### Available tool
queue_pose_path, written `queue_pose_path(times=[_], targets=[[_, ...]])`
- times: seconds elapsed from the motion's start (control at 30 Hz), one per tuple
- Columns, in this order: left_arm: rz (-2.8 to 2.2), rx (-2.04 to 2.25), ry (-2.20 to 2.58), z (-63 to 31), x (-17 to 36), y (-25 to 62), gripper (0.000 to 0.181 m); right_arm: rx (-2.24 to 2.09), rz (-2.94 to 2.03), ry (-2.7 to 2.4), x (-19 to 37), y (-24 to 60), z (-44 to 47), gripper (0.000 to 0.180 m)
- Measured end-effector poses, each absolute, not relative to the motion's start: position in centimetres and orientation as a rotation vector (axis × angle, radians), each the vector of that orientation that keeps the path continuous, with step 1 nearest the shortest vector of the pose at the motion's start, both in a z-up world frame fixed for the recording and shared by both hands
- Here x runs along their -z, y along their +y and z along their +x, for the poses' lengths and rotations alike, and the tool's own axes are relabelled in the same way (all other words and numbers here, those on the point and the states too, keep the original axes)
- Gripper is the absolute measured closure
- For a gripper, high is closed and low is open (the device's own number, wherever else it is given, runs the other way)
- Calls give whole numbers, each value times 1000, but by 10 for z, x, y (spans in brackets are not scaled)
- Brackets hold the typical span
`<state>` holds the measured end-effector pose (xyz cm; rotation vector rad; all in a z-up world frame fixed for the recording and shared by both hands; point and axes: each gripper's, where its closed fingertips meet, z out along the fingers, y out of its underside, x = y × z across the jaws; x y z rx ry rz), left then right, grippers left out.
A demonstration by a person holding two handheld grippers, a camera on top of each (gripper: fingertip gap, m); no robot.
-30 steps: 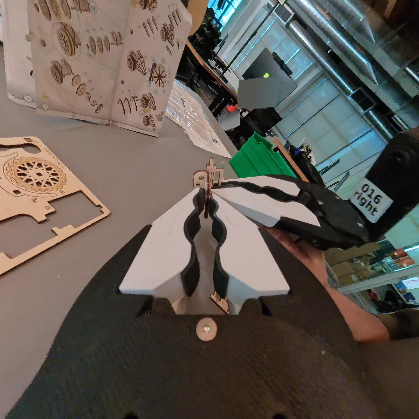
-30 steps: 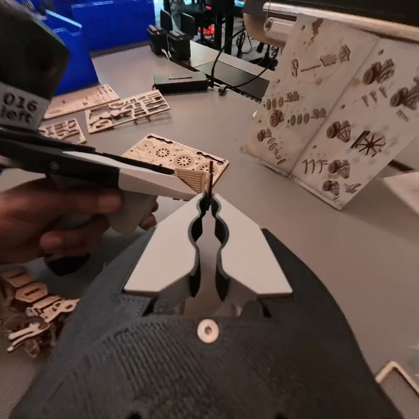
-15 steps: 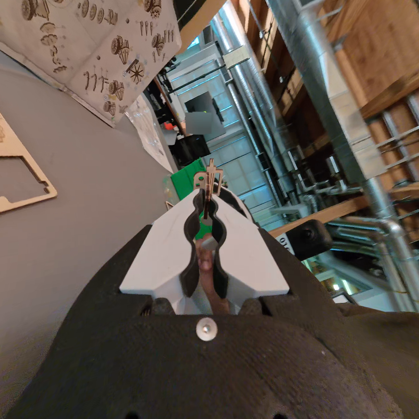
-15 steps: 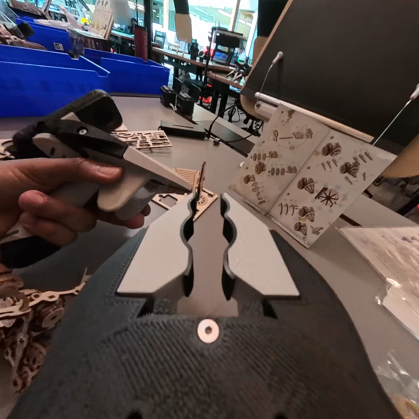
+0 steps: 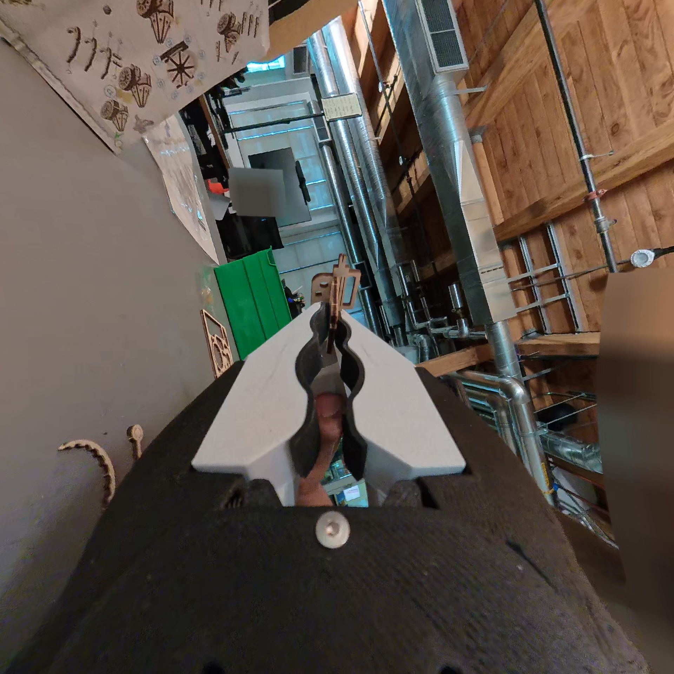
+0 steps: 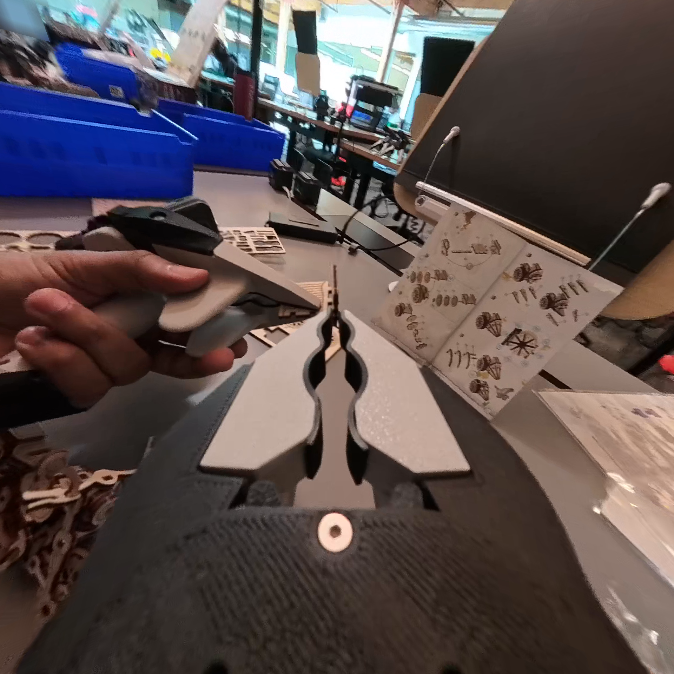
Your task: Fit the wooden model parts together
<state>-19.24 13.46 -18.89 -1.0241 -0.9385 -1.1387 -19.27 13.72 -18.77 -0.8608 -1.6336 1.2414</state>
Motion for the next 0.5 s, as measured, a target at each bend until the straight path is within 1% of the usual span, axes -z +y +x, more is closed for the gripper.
queue_pose_path(times=[0.1, 0.23, 0.3, 0.33, 0.4, 0.43, 0.5], targets=[[-1006, 1149, -949, -193, 190, 134, 179, -1178, -870, -1630, 188, 138, -194, 178], [-992, 1163, -951, -194, 190, 134, 179, -1282, -964, -1608, 188, 138, -196, 177], [-963, 1203, -940, -196, 189, 131, 180, -1403, -986, -1609, 187, 134, -196, 177], [-936, 1248, -926, -195, 186, 130, 181, -1466, -967, -1610, 185, 134, -194, 175], [-870, 1379, -886, -190, 177, 130, 180, -1544, -931, -1602, 183, 139, -191, 159], [-862, 1422, -871, -187, 175, 130, 180, -1565, -922, -1599, 182, 143, -190, 154], [-853, 1462, -849, -181, 172, 132, 181, -1568, -866, -1610, 178, 145, -188, 150]])
